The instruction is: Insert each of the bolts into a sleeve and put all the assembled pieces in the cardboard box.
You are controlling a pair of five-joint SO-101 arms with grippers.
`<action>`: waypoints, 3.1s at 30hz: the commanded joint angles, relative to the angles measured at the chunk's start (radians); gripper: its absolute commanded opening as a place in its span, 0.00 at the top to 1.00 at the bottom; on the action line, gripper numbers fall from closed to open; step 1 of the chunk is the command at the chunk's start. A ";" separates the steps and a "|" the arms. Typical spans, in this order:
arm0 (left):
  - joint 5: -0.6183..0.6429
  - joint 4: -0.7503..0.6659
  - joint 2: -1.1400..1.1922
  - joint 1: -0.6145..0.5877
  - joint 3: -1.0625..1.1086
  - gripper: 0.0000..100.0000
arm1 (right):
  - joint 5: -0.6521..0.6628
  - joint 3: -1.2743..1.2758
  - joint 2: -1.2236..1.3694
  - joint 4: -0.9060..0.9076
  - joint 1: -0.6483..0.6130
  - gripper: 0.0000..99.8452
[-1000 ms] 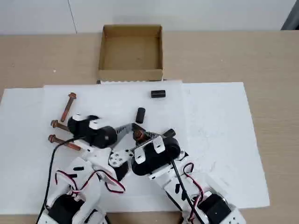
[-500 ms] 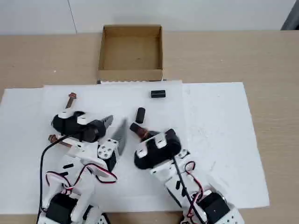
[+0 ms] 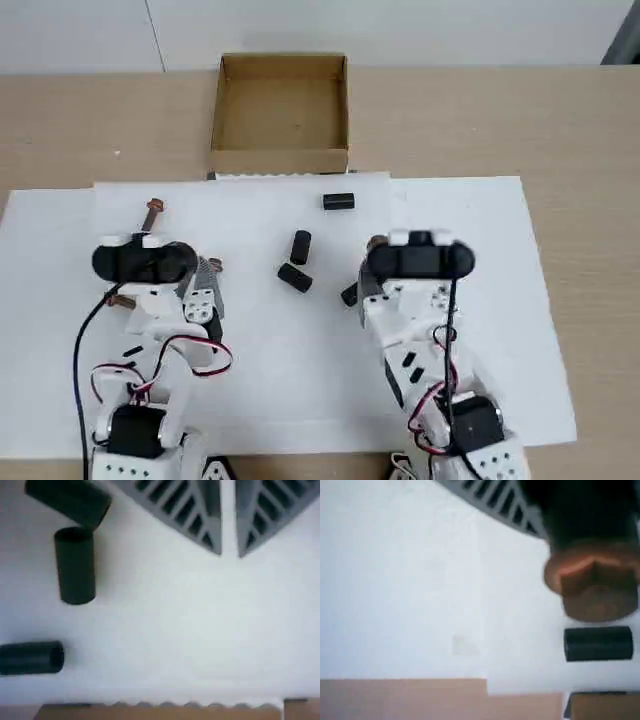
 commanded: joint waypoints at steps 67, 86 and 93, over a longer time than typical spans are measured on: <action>-0.112 -0.144 -0.012 -0.091 0.183 0.99 | 0.381 -2.662 2.615 0.088 0.047 0.89; -0.112 -0.144 -0.012 -0.091 0.183 0.99 | 0.379 -3.026 2.588 0.779 -0.005 1.00; -0.112 -0.144 -0.012 -0.091 0.183 0.99 | 0.379 -3.024 2.545 0.912 -0.015 1.00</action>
